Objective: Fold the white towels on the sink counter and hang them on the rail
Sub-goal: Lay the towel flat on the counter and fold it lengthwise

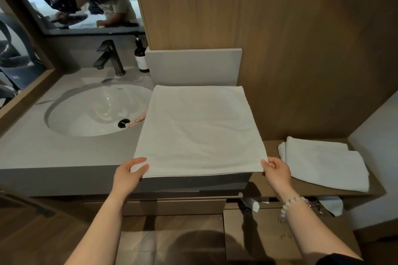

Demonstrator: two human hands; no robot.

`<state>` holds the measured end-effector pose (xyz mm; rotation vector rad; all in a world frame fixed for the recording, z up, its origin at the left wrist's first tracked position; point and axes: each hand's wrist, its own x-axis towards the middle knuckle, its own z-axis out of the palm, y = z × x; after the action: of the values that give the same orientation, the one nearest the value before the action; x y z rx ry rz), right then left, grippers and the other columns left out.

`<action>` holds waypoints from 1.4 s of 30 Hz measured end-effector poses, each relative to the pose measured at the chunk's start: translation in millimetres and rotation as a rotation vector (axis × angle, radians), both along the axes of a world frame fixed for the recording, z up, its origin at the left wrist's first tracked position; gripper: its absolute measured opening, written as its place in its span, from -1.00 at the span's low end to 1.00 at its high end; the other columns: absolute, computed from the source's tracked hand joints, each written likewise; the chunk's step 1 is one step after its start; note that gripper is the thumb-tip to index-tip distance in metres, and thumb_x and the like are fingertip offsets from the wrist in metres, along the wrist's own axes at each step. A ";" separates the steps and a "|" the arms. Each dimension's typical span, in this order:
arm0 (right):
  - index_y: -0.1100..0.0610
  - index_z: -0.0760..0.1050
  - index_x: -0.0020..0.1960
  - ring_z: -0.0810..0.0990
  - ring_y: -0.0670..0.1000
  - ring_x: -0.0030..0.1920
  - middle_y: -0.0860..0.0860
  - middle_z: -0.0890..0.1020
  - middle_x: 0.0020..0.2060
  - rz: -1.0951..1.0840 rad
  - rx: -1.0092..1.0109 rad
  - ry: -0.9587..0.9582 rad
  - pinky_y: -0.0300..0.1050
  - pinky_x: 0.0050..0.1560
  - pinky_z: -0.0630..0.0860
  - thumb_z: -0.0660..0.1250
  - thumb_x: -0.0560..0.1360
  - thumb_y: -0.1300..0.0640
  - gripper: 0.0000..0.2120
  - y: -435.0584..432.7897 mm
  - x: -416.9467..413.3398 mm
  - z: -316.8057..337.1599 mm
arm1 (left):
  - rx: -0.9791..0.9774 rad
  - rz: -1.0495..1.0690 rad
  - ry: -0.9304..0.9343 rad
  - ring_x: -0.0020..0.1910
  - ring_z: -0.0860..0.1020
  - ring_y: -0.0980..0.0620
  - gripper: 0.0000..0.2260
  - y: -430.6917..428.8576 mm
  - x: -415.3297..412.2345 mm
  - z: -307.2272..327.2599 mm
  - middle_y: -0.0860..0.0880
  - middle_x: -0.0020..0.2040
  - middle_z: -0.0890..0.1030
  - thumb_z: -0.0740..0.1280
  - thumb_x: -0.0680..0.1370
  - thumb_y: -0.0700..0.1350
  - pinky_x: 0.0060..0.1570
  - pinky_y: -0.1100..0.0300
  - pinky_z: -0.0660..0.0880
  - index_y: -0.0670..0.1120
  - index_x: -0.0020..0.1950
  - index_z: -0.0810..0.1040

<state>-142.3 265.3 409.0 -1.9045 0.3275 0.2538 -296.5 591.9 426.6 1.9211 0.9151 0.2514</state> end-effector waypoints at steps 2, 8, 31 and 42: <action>0.20 0.45 0.11 0.51 0.02 -0.10 0.11 0.56 -0.04 0.015 -0.038 0.014 -0.12 -0.10 0.45 0.21 0.59 0.16 -0.85 1.3 0.7 -0.4 | -0.009 0.032 0.017 0.30 0.42 -0.18 -0.74 -1.1 1.0 0.2 -0.15 0.33 0.47 0.36 0.52 -0.13 0.24 -0.02 0.40 -0.12 0.20 0.55; 0.18 0.40 0.21 0.52 0.04 -0.08 0.08 0.54 -0.02 0.097 -0.084 0.055 -0.14 -0.16 0.45 0.21 0.56 0.21 -0.77 3.0 9.4 1.6 | -0.175 0.079 0.003 0.22 0.46 -0.17 -0.73 2.8 3.7 -2.3 -0.14 0.29 0.48 0.36 0.52 -0.10 0.22 -0.06 0.45 -0.11 0.21 0.54; 0.22 0.58 0.06 0.49 0.04 -0.07 0.06 0.56 -0.08 -0.319 0.039 0.060 -0.13 -0.03 0.44 0.36 0.49 0.28 -0.84 21.8 23.2 22.5 | -0.204 0.141 0.017 0.27 0.44 -0.13 -0.72 13.5 9.2 17.2 -0.16 0.29 0.50 0.28 0.55 -0.29 0.24 0.07 0.36 -0.14 0.25 0.54; 0.16 0.49 -0.19 0.53 0.11 -0.02 0.10 0.57 -0.12 -0.015 -0.104 0.092 0.04 0.10 0.49 0.28 0.53 0.02 -0.78 43.7 72.8 38.8 | -0.327 0.212 0.062 -0.44 0.37 -0.05 -0.67 39.1 61.6 30.2 -0.14 -0.40 0.44 0.08 0.65 -0.08 -0.36 0.13 0.32 -0.17 -0.26 0.40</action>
<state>-69.6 309.0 447.7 -1.9954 0.4235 0.3205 -234.9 631.1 456.9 1.5404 1.1287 0.1545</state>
